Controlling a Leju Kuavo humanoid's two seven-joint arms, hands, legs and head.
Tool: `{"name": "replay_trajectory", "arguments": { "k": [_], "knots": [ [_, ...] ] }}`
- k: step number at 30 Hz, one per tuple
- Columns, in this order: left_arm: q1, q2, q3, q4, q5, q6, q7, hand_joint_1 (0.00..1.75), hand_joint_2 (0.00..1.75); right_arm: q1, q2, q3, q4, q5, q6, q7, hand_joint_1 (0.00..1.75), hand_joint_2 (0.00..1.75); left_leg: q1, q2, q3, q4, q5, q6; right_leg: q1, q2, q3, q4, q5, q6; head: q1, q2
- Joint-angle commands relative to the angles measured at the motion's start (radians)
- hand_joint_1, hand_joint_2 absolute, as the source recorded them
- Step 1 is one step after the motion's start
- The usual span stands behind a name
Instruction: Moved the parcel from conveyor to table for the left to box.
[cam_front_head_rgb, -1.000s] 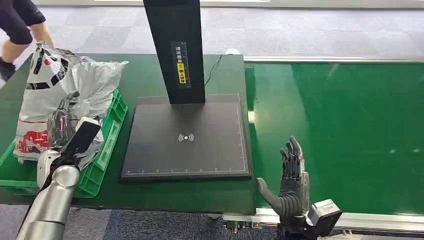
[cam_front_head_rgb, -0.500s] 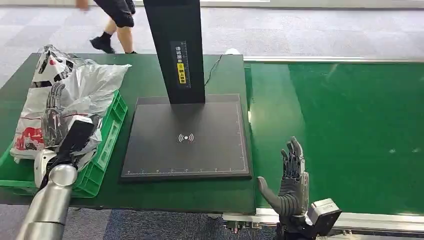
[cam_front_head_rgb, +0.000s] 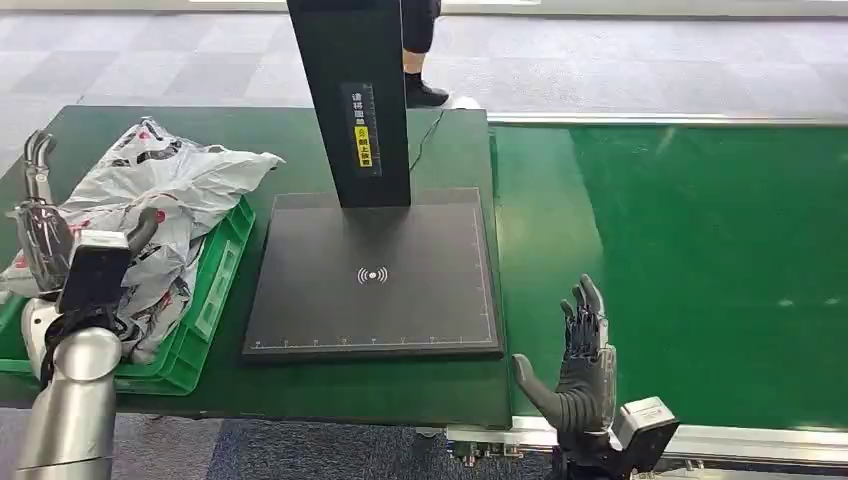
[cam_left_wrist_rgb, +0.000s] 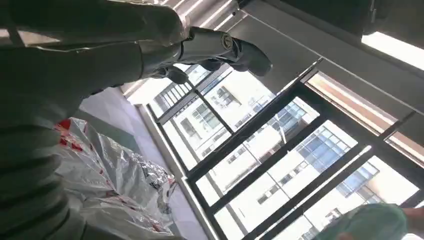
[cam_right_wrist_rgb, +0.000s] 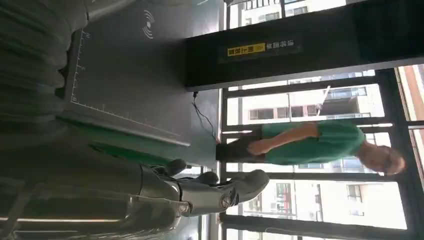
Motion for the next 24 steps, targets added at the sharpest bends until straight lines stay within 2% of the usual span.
{"name": "replay_trajectory", "arguments": {
  "k": [1,5,8,9,11,12,14,15,16,18,21,22,23,24],
  "knots": [
    [-0.073,0.017,-0.014,0.000,0.019,-0.021,0.012,0.00,1.75,-0.026,-0.025,0.013,0.052,-0.001,-0.006,0.004,0.00,1.75,0.001,0.000,-0.001,0.001,0.000,0.000,0.001,-0.002,0.000,-0.001,0.000,0.000,0.000,0.000],
    [-0.063,0.021,-0.016,-0.017,0.057,-0.028,-0.001,0.00,1.75,-0.027,-0.026,0.015,0.051,-0.002,-0.009,0.004,0.00,1.75,0.000,0.000,0.000,0.000,0.000,0.000,0.000,-0.001,0.001,-0.001,0.000,0.000,0.000,0.000],
    [-0.021,0.024,-0.025,-0.118,0.204,-0.041,-0.081,0.00,1.75,-0.021,-0.027,0.014,0.048,-0.005,-0.018,0.003,0.00,1.75,0.000,0.001,0.000,0.000,0.000,0.001,0.001,-0.002,0.001,-0.001,0.000,0.000,0.000,0.000],
    [0.017,0.022,-0.035,-0.177,0.258,-0.036,-0.113,0.00,1.75,-0.014,-0.026,0.013,0.045,-0.006,-0.020,0.003,0.00,1.75,0.001,0.001,0.000,0.000,0.000,0.000,0.001,-0.001,0.001,-0.001,0.000,0.000,0.000,0.000],
    [0.150,-0.024,-0.085,-0.335,0.315,-0.009,-0.199,0.00,1.75,-0.008,-0.022,0.007,0.041,-0.006,-0.019,0.001,0.00,1.75,0.000,0.002,0.001,-0.001,-0.001,0.001,0.000,0.001,0.001,-0.002,0.000,0.000,0.000,0.000],
    [0.258,-0.070,-0.141,-0.417,0.327,0.005,-0.254,0.00,1.75,-0.009,-0.019,0.002,0.040,-0.003,-0.022,0.000,0.00,1.75,0.000,0.003,0.002,-0.002,-0.001,0.001,0.000,0.001,0.003,-0.003,0.000,0.001,0.000,0.000],
    [0.399,-0.114,-0.264,-0.498,0.369,0.024,-0.315,0.00,1.75,-0.004,-0.015,-0.004,0.033,0.003,-0.028,0.000,0.00,1.75,-0.001,0.003,0.003,-0.003,-0.001,0.001,-0.001,0.002,0.003,-0.003,0.000,0.001,0.000,0.000],
    [0.435,-0.120,-0.318,-0.520,0.338,0.069,-0.315,0.00,1.75,-0.002,-0.016,-0.004,0.030,0.003,-0.027,0.000,0.00,1.75,-0.002,0.004,0.007,-0.005,-0.002,0.002,-0.001,0.002,0.006,-0.006,0.000,0.002,0.000,0.000],
    [0.435,-0.120,-0.318,-0.520,0.338,0.069,-0.315,0.00,1.75,-0.002,-0.016,-0.004,0.030,0.003,-0.027,0.000,0.00,1.75,-0.002,0.003,0.006,-0.004,-0.002,0.002,-0.002,0.002,0.005,-0.005,-0.001,0.002,0.000,0.000],
    [0.457,-0.093,-0.404,-0.518,0.398,0.105,-0.315,0.00,1.75,0.004,-0.013,-0.008,0.023,0.008,-0.037,0.002,0.00,1.75,-0.002,0.001,0.003,-0.001,-0.004,0.002,-0.002,0.000,0.003,-0.003,-0.003,0.003,0.000,0.000],
    [0.489,-0.117,-0.506,-0.466,0.431,0.020,-0.315,0.00,1.75,0.015,-0.007,-0.014,0.017,0.012,-0.046,0.005,0.00,1.75,-0.002,0.000,0.003,-0.001,-0.004,0.002,-0.001,-0.002,0.004,-0.004,-0.004,0.003,0.000,0.000],
    [0.497,-0.147,-0.517,-0.411,0.391,-0.040,-0.315,0.00,1.75,0.011,-0.006,-0.014,0.024,0.018,-0.048,0.007,0.00,1.75,-0.003,0.000,0.002,-0.002,-0.004,0.002,-0.002,0.000,0.003,-0.003,-0.003,0.003,0.001,0.000],
    [0.503,-0.148,-0.531,-0.355,0.378,-0.168,-0.267,0.00,1.75,0.007,-0.005,-0.013,0.031,0.030,-0.055,0.010,0.00,1.75,-0.003,0.000,0.004,-0.003,-0.004,0.002,-0.002,-0.002,0.005,-0.005,-0.003,0.003,0.000,0.000],
    [0.502,-0.192,-0.505,-0.296,0.356,-0.210,-0.283,0.00,1.75,0.002,-0.004,-0.012,0.041,0.038,-0.059,0.010,0.00,1.75,-0.003,0.000,0.004,-0.003,-0.004,0.003,-0.003,-0.001,0.004,-0.004,-0.003,0.004,0.000,0.000]
  ]
}}
